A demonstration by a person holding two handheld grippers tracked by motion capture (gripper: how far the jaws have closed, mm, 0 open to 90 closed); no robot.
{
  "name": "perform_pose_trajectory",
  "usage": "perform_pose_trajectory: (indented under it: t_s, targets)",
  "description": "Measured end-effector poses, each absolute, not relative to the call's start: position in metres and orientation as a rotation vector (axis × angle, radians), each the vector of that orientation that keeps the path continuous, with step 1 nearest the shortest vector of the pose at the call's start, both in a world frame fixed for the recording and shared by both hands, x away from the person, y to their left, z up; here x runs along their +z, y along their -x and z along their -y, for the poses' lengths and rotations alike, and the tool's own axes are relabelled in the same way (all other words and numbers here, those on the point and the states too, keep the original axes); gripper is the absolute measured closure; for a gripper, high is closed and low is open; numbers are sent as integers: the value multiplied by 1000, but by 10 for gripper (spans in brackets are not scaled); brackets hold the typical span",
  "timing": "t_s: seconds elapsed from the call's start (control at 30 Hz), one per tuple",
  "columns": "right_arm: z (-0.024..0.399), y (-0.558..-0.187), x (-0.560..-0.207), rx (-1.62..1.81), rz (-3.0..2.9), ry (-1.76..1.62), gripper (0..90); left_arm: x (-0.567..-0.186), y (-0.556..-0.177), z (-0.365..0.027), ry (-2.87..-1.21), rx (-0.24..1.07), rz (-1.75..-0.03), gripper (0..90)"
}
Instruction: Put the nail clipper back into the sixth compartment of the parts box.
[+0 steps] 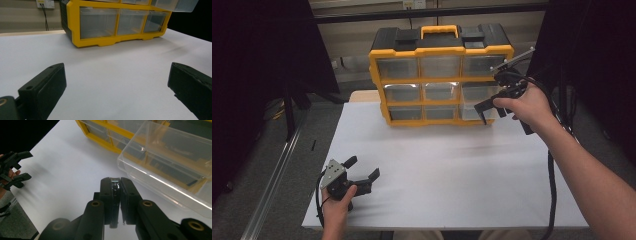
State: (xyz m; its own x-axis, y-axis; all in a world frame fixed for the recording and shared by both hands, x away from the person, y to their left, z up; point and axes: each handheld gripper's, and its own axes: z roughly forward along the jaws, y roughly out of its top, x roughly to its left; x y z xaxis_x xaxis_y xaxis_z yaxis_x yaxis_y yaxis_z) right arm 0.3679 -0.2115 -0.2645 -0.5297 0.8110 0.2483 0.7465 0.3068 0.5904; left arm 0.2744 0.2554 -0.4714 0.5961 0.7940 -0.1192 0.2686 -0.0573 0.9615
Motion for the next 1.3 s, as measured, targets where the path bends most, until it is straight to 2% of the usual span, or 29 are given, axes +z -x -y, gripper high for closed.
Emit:
perform_pose_trajectory:
  t_s: [0.5, 1.3]
  targets:
    - [214, -371, -244, 1016, -2451, -1477, 820, -471, -274, -254, -1614, 541, -911, 19]
    - [217, -383, -235, 1000, -2430, -1502, 820, -472, -274, -253, -1612, 533, -913, 19]
